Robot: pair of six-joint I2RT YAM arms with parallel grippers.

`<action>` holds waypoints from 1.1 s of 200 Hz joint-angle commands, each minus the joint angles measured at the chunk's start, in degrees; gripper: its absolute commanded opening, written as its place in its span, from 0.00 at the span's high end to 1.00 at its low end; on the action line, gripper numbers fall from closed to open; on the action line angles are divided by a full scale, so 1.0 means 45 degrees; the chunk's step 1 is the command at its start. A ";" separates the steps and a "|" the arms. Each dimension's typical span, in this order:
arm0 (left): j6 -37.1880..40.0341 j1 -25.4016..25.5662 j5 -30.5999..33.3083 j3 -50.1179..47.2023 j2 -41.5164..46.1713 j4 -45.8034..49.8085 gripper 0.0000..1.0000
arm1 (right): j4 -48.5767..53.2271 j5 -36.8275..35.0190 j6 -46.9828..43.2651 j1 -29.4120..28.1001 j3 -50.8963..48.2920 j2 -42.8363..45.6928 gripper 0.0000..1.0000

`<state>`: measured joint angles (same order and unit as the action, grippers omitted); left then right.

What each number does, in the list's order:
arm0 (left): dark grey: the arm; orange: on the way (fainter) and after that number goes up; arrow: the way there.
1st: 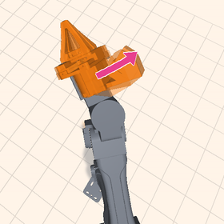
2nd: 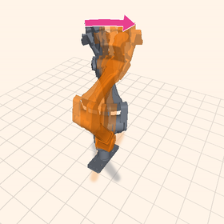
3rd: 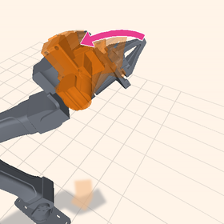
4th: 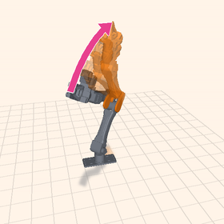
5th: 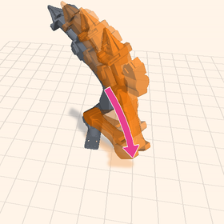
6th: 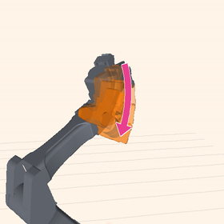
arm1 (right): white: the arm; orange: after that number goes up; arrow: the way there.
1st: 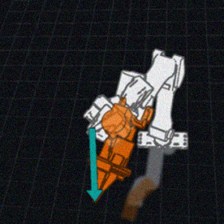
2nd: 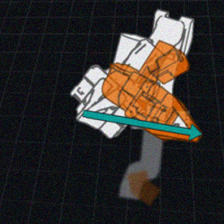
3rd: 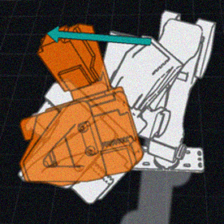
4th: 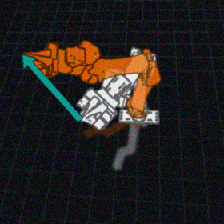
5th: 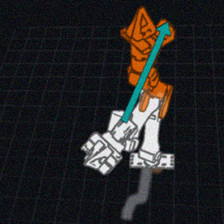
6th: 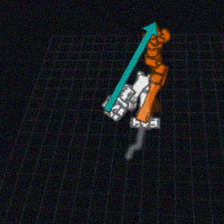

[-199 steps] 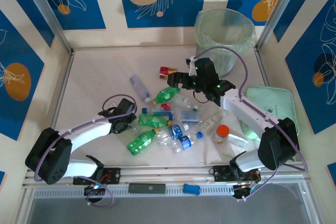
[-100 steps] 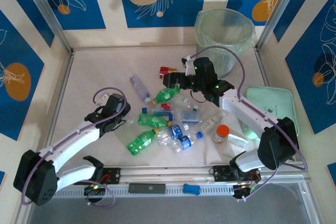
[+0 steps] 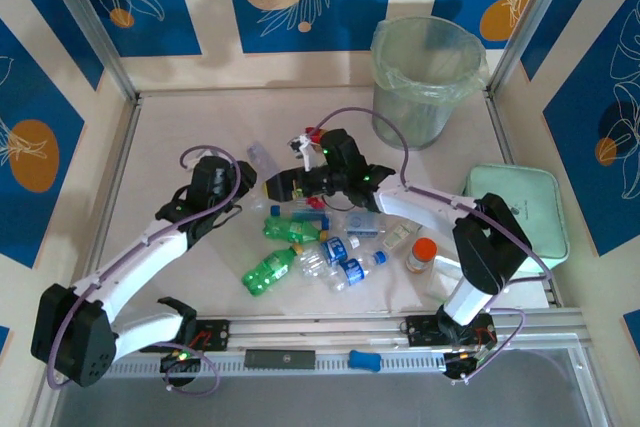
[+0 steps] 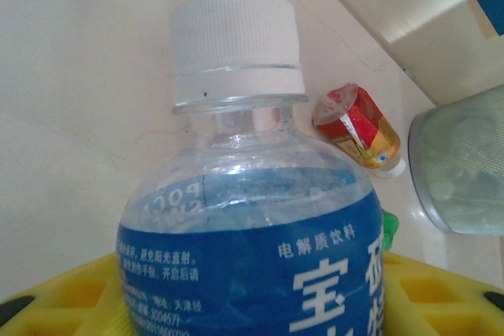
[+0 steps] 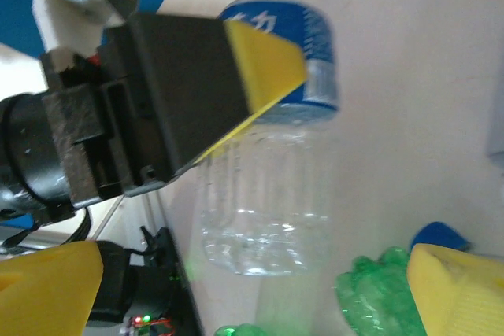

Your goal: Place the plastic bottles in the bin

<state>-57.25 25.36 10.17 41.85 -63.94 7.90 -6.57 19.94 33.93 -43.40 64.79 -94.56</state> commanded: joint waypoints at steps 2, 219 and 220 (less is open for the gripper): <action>0.0099 -0.0168 -0.0887 0.0126 -0.0009 -0.0617 0.49 | -0.0860 0.0607 0.0524 -0.0280 0.0230 -0.0380 0.00; -0.1567 -0.0456 -0.2505 -0.0954 0.0440 -0.2465 0.49 | -0.0517 0.0805 0.0682 -0.0720 0.1267 -0.2091 0.25; -0.1580 -0.0458 -0.2510 -0.0957 0.0440 -0.2491 0.49 | -0.0515 0.0813 0.0682 -0.0724 0.1266 -0.2101 0.26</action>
<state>-62.83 23.92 0.54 38.59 -63.16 -0.38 -8.71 21.28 36.69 -46.13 68.34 -102.78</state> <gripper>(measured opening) 0.544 0.757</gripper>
